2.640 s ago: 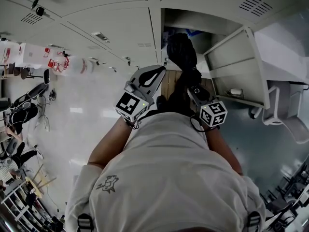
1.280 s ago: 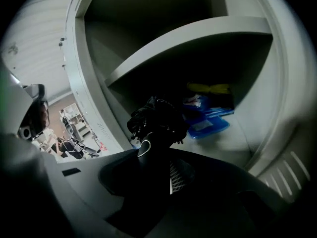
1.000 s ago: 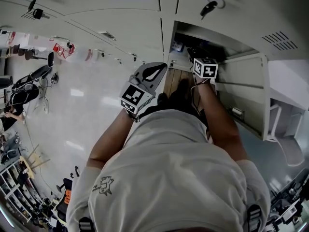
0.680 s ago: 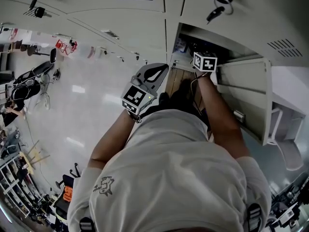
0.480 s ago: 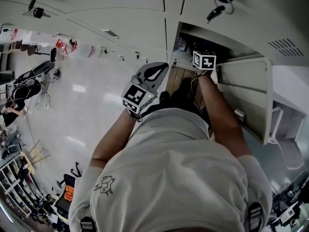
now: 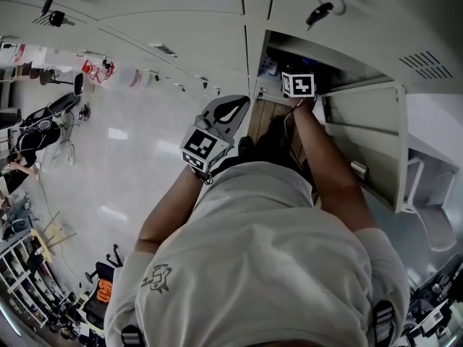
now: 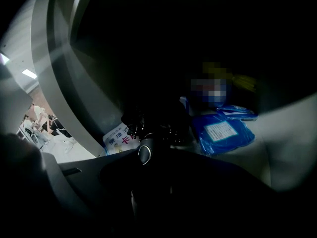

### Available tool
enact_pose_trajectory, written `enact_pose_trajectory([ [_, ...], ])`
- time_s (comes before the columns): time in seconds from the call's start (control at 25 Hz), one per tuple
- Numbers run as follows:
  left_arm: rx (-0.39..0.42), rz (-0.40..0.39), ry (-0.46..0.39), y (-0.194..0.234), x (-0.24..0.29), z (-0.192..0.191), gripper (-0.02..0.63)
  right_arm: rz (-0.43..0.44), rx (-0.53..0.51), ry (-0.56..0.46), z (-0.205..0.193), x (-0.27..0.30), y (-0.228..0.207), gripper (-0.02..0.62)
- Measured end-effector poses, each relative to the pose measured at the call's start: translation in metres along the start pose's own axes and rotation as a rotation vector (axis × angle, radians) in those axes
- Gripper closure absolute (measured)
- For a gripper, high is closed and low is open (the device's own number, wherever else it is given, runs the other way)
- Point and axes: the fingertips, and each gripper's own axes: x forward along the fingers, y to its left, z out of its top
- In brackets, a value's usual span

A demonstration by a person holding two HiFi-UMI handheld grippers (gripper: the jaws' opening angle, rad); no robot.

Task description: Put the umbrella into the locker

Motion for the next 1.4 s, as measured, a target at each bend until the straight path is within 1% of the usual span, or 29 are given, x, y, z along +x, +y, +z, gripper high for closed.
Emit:
enact_pose_trajectory([
  [0.16,0.028,-0.013,0.003,-0.002,-0.007,0.001,0.595,-0.012,-0.031,0.032,0.000,0.001,0.001,0.422],
  [0.24,0.026,-0.013,0.006,-0.002,-0.010,0.000,0.595,-0.012,-0.032,0.035,0.000,0.000,0.003,0.411],
  [0.48,-0.018,0.015,-0.003,0.004,-0.019,-0.006,0.595,-0.010,0.009,0.015,-0.002,-0.004,0.000,0.357],
  [0.64,0.004,0.001,-0.013,0.002,-0.024,-0.004,0.595,-0.005,0.039,-0.012,-0.005,-0.016,-0.003,0.353],
  [0.72,0.003,-0.003,-0.013,0.002,-0.026,-0.004,0.595,-0.010,0.048,-0.025,-0.007,-0.024,-0.003,0.351],
  [0.92,-0.008,-0.002,-0.043,0.001,-0.033,0.004,0.595,-0.038,0.058,-0.105,-0.005,-0.053,-0.002,0.351],
  [1.04,-0.007,-0.010,-0.060,-0.001,-0.037,0.010,0.594,-0.035,0.063,-0.146,-0.003,-0.076,0.006,0.351],
  [1.16,0.000,-0.030,-0.084,-0.007,-0.040,0.019,0.595,-0.019,0.054,-0.196,0.006,-0.104,0.021,0.353],
  [1.32,0.025,-0.073,-0.111,-0.018,-0.043,0.033,0.595,0.007,0.032,-0.308,0.026,-0.152,0.049,0.355],
  [1.36,0.030,-0.081,-0.115,-0.020,-0.044,0.036,0.595,0.006,0.024,-0.329,0.027,-0.164,0.054,0.361],
  [1.4,0.032,-0.087,-0.119,-0.022,-0.046,0.039,0.594,0.006,0.014,-0.348,0.026,-0.175,0.061,0.386],
])
